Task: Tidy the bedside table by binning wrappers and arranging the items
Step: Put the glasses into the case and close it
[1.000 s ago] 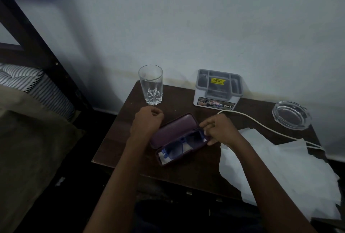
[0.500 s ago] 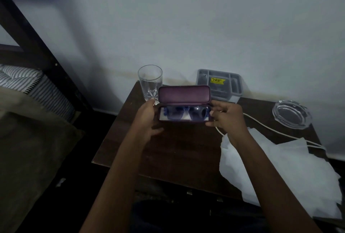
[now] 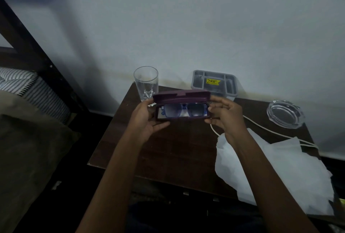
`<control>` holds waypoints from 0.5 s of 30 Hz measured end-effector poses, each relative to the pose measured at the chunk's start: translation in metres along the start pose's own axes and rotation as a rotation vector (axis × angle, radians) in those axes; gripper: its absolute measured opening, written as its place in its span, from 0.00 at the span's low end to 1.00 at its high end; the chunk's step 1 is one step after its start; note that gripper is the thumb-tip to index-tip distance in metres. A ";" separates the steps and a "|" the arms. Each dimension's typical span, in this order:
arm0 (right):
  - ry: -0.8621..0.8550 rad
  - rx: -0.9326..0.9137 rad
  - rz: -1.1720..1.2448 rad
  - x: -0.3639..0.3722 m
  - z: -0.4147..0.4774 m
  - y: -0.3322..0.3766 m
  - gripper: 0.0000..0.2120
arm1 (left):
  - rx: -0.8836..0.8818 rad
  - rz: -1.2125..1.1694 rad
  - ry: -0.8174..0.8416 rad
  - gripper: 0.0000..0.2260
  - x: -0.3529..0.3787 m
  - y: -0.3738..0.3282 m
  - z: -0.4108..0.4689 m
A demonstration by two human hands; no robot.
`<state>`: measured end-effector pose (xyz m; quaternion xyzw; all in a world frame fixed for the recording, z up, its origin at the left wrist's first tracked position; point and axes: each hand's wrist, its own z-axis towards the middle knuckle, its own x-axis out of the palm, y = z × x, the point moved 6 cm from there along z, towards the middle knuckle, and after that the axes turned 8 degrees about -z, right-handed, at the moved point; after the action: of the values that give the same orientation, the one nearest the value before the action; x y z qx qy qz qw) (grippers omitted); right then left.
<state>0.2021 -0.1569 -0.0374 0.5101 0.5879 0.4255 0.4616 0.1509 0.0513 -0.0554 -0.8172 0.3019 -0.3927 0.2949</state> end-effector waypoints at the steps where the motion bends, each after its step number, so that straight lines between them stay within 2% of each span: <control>1: -0.007 0.001 0.010 -0.001 0.001 -0.001 0.16 | -0.005 -0.003 -0.002 0.06 0.000 0.001 0.001; 9: -0.048 0.016 0.012 -0.001 0.001 -0.002 0.11 | 0.012 -0.004 -0.039 0.06 -0.002 0.001 0.006; 11: -0.056 0.015 -0.001 0.000 0.001 -0.002 0.10 | 0.033 0.019 -0.039 0.03 -0.002 0.001 0.006; 15: -0.044 0.031 0.038 0.000 0.000 -0.002 0.08 | 0.050 0.035 -0.018 0.12 -0.002 0.000 0.004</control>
<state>0.2019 -0.1572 -0.0390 0.5377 0.5740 0.4137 0.4584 0.1534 0.0538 -0.0582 -0.8077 0.3036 -0.3873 0.3247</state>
